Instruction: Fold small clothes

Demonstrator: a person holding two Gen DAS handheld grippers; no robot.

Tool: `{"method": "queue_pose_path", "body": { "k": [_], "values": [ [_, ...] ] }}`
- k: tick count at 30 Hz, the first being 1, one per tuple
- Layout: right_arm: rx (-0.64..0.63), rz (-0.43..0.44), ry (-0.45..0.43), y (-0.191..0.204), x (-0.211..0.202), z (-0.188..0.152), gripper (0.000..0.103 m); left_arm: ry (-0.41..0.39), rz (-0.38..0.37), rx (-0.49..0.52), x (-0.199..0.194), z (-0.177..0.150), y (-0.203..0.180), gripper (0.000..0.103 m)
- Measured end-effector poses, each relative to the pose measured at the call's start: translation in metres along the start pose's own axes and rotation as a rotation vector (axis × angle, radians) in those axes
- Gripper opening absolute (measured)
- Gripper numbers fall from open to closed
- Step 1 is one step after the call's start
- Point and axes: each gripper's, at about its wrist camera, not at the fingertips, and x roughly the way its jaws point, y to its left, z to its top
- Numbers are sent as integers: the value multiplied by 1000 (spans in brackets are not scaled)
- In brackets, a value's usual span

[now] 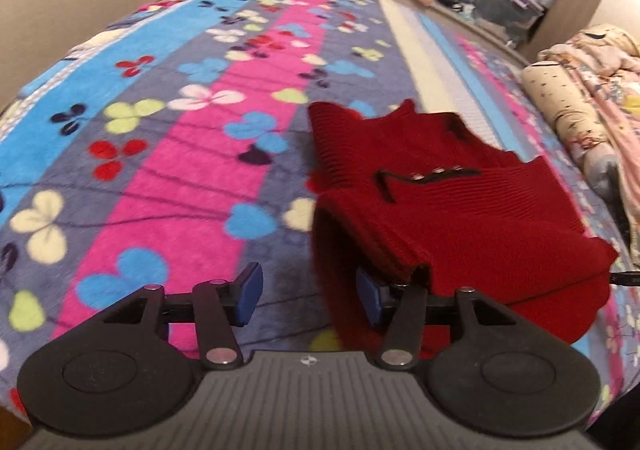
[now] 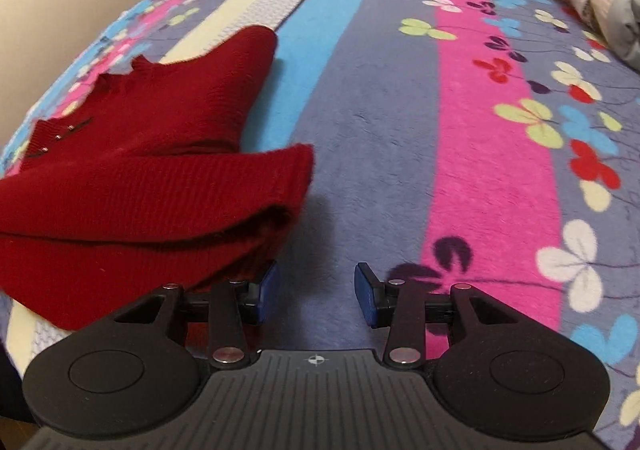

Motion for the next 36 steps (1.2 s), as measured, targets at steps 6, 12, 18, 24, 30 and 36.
{"method": "queue_pose_path", "body": {
  "k": [6,12,18,24,30,36],
  "values": [
    [99,64,-46,-11,4,11,43,-13,-47,61,10,12,-21,69],
    [134,151,-131,-16,4,26,43,-25,-33,123,26,24,-33,82],
    [73,181,-153,-7,17,39,44,-51,-47,148,42,38,-41,85],
    [92,233,-171,-7,33,52,45,-82,-71,150,55,51,-41,80],
    [129,274,-179,-11,42,58,45,-104,-129,250,61,55,-47,12],
    [95,378,-294,-9,22,68,10,-259,-156,70,37,72,-14,11]
  ]
}}
